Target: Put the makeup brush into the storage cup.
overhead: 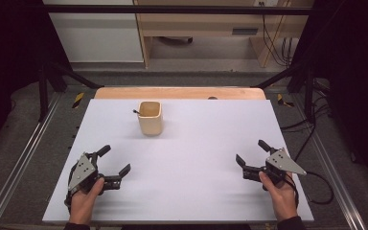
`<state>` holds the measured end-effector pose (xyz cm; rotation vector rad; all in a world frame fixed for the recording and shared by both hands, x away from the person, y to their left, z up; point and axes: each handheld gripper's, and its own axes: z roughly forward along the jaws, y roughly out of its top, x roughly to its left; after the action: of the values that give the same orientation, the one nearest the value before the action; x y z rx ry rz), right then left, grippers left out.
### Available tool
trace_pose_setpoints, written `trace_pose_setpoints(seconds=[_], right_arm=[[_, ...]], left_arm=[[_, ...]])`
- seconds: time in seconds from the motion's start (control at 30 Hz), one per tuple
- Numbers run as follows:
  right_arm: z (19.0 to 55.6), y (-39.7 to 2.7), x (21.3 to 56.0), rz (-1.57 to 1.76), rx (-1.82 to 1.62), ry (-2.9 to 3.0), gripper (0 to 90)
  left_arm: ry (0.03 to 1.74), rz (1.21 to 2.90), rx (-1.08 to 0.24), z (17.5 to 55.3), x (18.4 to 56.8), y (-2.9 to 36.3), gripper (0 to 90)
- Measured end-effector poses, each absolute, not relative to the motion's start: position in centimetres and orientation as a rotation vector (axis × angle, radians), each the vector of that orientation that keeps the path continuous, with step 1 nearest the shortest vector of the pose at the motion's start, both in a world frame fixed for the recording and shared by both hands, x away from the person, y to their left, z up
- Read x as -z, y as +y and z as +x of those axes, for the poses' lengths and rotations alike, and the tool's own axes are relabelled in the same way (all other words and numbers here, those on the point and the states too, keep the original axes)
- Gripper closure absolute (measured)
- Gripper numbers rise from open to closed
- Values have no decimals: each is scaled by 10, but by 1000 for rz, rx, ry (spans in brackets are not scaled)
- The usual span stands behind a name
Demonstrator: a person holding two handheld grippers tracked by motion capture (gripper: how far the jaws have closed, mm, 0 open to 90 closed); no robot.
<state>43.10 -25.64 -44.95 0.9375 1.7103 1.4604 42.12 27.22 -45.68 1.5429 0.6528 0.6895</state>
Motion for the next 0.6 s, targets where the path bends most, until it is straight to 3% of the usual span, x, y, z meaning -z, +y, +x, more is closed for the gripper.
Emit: trace_pose_setpoints(seconds=[0.6], right_arm=[[420,-266,456,925,-1485,1694,35]], left_arm=[[656,1541,-695,420,457,273,6]])
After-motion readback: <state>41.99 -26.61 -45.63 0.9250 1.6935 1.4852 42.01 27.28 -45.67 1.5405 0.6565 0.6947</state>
